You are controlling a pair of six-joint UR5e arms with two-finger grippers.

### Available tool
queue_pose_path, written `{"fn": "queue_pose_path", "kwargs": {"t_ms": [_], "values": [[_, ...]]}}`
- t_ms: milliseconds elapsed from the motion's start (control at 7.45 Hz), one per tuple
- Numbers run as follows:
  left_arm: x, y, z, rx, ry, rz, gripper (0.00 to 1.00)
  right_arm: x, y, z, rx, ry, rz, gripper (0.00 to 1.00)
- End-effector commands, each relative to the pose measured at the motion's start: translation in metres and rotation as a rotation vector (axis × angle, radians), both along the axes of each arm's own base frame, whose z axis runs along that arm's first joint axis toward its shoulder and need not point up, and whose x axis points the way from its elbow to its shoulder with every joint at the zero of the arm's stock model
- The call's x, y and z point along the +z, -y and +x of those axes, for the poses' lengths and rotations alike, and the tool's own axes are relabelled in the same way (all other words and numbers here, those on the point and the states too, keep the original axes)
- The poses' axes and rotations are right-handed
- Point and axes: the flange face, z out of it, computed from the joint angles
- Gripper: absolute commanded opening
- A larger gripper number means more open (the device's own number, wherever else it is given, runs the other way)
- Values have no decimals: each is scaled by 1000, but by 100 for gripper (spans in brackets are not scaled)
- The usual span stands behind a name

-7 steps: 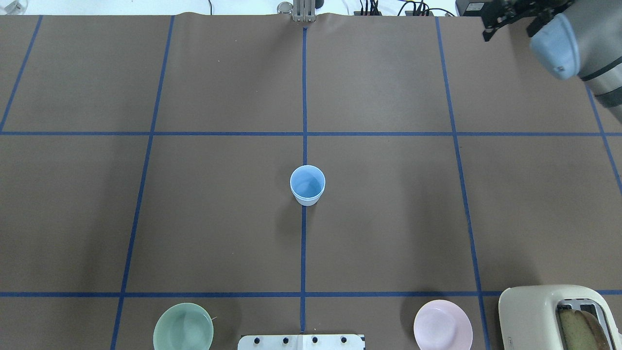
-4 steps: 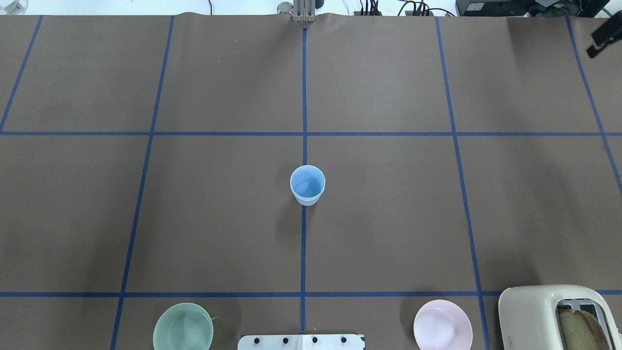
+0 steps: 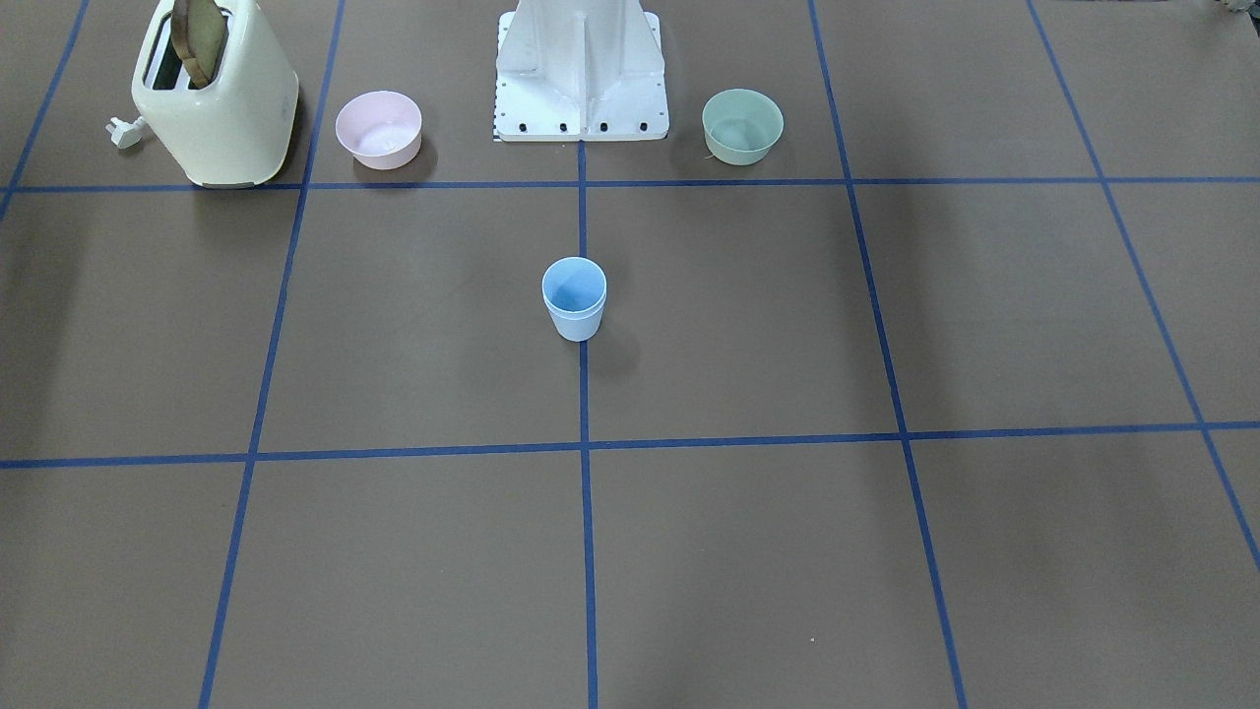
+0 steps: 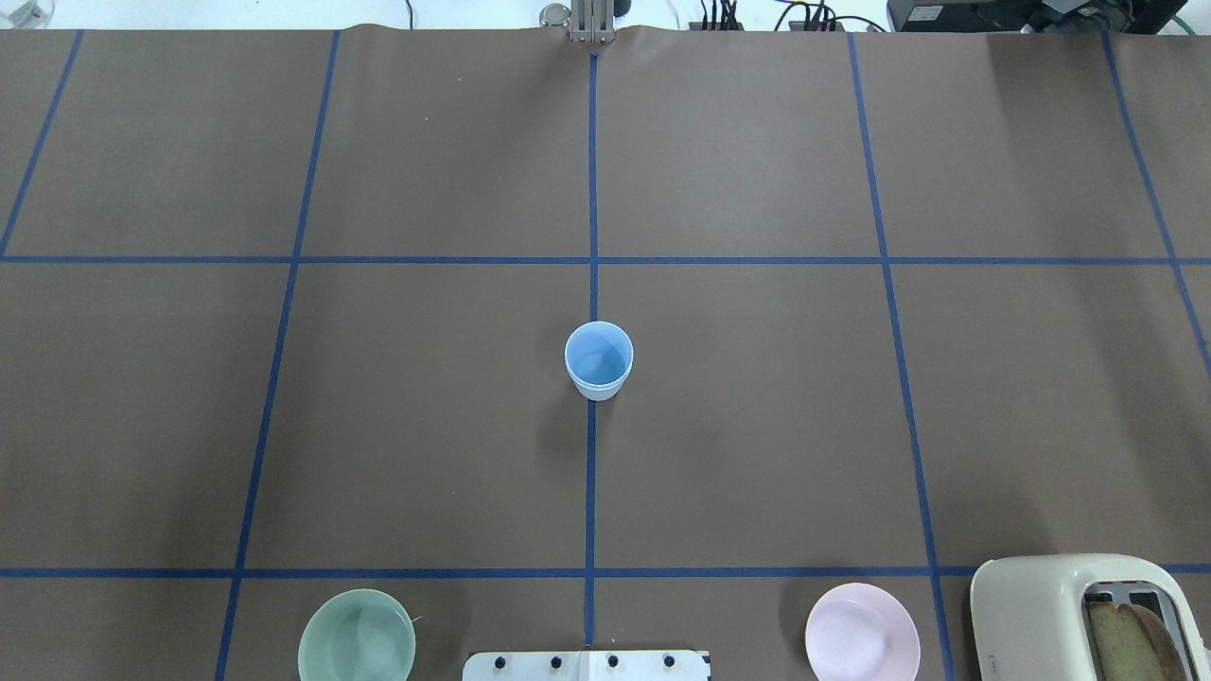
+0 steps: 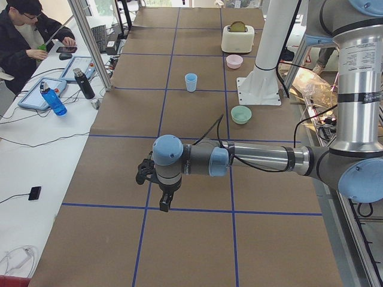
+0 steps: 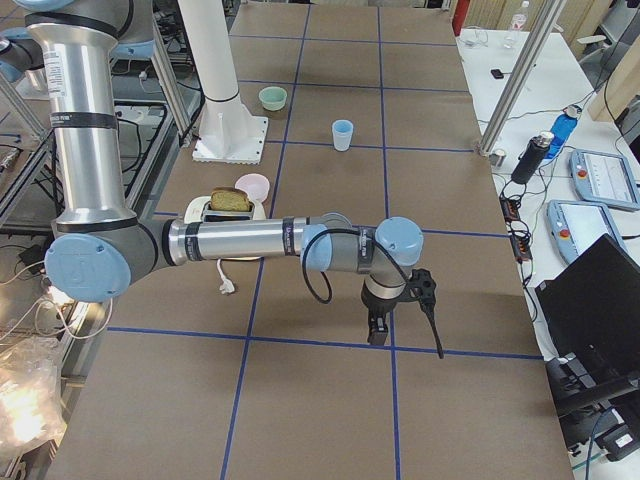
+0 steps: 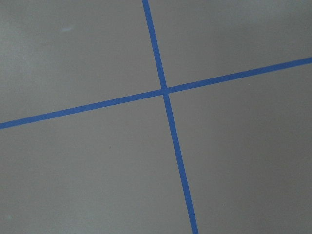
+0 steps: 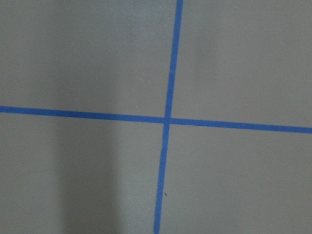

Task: Stack blue cups with both arms

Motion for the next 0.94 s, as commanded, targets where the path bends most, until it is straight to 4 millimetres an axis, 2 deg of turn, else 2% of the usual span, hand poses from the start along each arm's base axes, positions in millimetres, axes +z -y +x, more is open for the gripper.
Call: {"fn": "queue_pose_path", "kwargs": {"t_ms": [0, 134, 805], "values": [[26, -6, 0, -4, -11, -49, 98, 24, -25, 5, 18, 1, 54, 100], [32, -10, -1, -1, 6, -58, 98, 24, -26, 4, 18, 6, 54, 100], [36, -12, -2, -1, 23, -61, 98, 17, -20, 4, 15, 1, 63, 100]]}}
